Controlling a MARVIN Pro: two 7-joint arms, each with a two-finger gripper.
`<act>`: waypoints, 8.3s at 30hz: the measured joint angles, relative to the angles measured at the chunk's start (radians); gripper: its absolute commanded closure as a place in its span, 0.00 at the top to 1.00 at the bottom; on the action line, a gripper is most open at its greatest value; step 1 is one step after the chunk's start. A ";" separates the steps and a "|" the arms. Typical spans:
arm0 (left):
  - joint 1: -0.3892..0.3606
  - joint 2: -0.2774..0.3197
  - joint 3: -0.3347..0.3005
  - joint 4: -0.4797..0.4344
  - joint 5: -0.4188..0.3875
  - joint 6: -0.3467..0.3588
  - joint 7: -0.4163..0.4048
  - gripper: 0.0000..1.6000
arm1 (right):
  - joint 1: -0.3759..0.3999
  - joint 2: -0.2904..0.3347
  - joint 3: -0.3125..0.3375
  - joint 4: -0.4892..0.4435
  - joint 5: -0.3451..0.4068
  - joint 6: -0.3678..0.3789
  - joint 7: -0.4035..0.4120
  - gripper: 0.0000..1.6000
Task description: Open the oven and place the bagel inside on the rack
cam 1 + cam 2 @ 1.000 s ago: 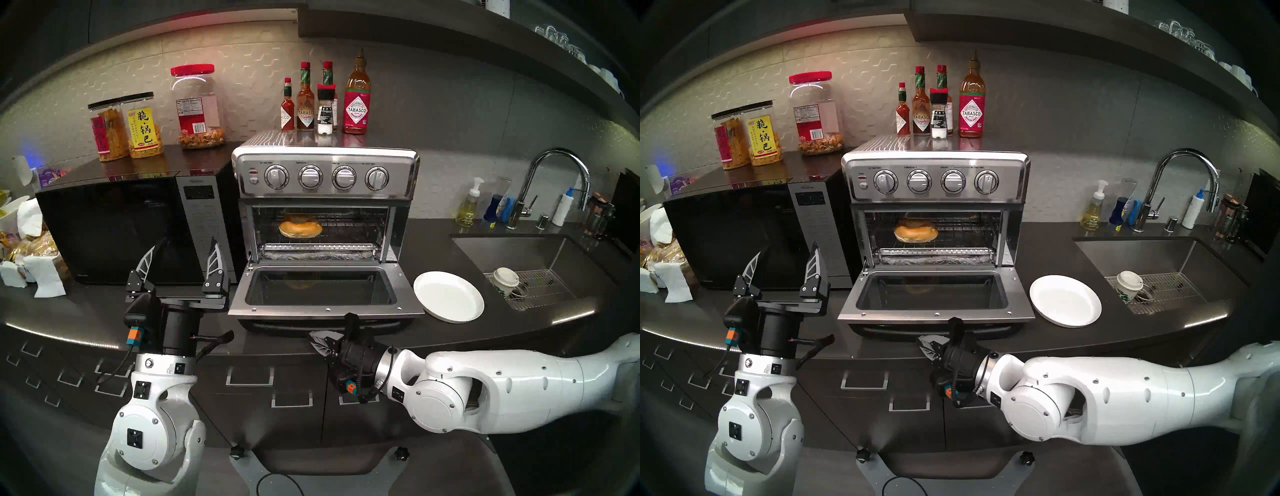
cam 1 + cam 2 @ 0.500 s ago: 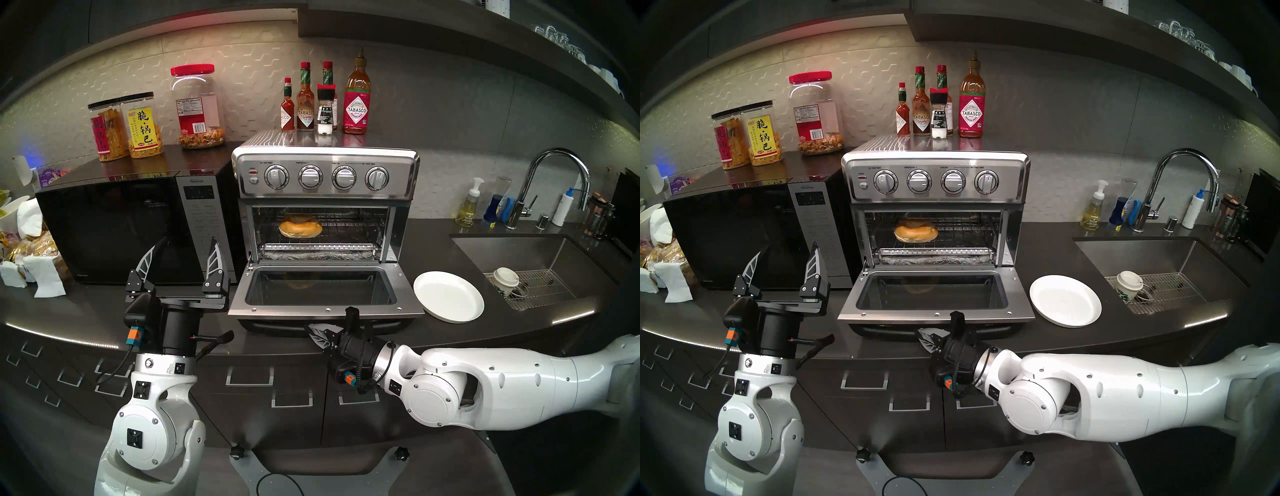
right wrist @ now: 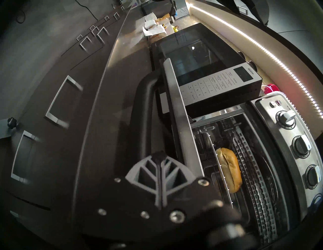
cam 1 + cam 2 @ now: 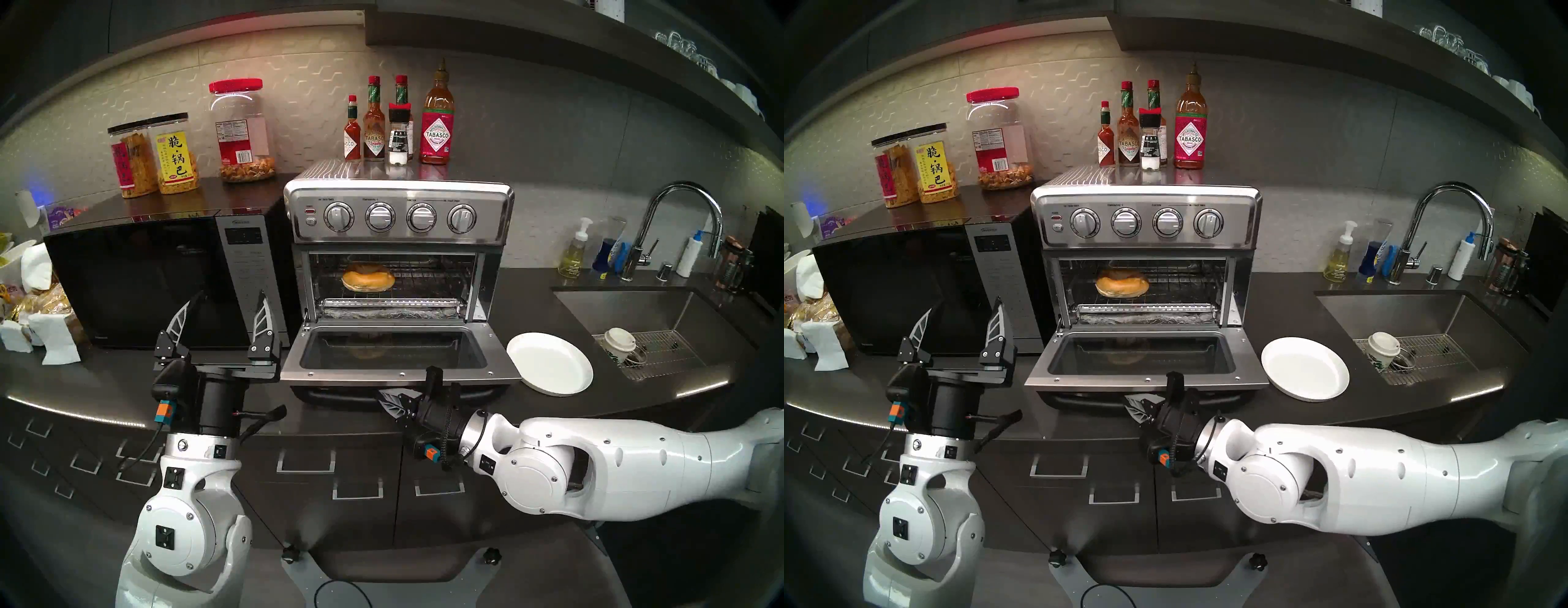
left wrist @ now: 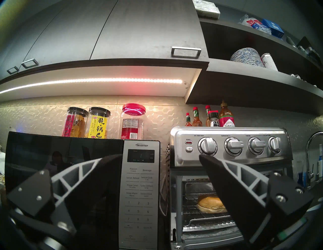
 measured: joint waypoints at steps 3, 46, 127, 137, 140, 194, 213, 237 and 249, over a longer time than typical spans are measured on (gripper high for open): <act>0.000 0.000 0.000 0.000 0.000 0.000 0.000 1.00 | 0.003 -0.001 0.004 0.000 0.005 -0.003 0.002 0.00; 0.000 0.000 0.000 0.000 0.000 0.000 0.000 1.00 | 0.005 -0.004 0.006 -0.001 0.010 -0.004 0.010 0.00; 0.000 0.000 0.000 0.000 0.000 0.000 0.000 1.00 | 0.005 -0.004 0.008 -0.001 0.007 -0.003 0.012 0.00; 0.000 0.000 0.000 0.000 0.000 0.000 0.000 1.00 | 0.005 -0.004 0.008 -0.001 0.007 -0.003 0.012 0.00; 0.000 0.000 0.000 0.000 0.000 0.000 0.000 1.00 | 0.005 -0.004 0.008 -0.001 0.007 -0.003 0.012 0.00; 0.000 0.000 0.000 0.000 0.000 0.000 0.000 1.00 | 0.005 -0.004 0.008 -0.001 0.007 -0.003 0.012 0.00; 0.000 0.000 0.000 0.000 0.000 0.000 0.000 1.00 | 0.005 -0.004 0.008 -0.001 0.007 -0.003 0.012 0.00; 0.000 0.000 0.000 0.000 0.000 0.000 0.000 1.00 | 0.005 -0.004 0.008 -0.001 0.007 -0.003 0.013 0.00; 0.000 0.000 0.000 0.000 0.000 0.000 0.000 1.00 | 0.005 -0.004 0.008 -0.001 0.007 -0.003 0.013 0.00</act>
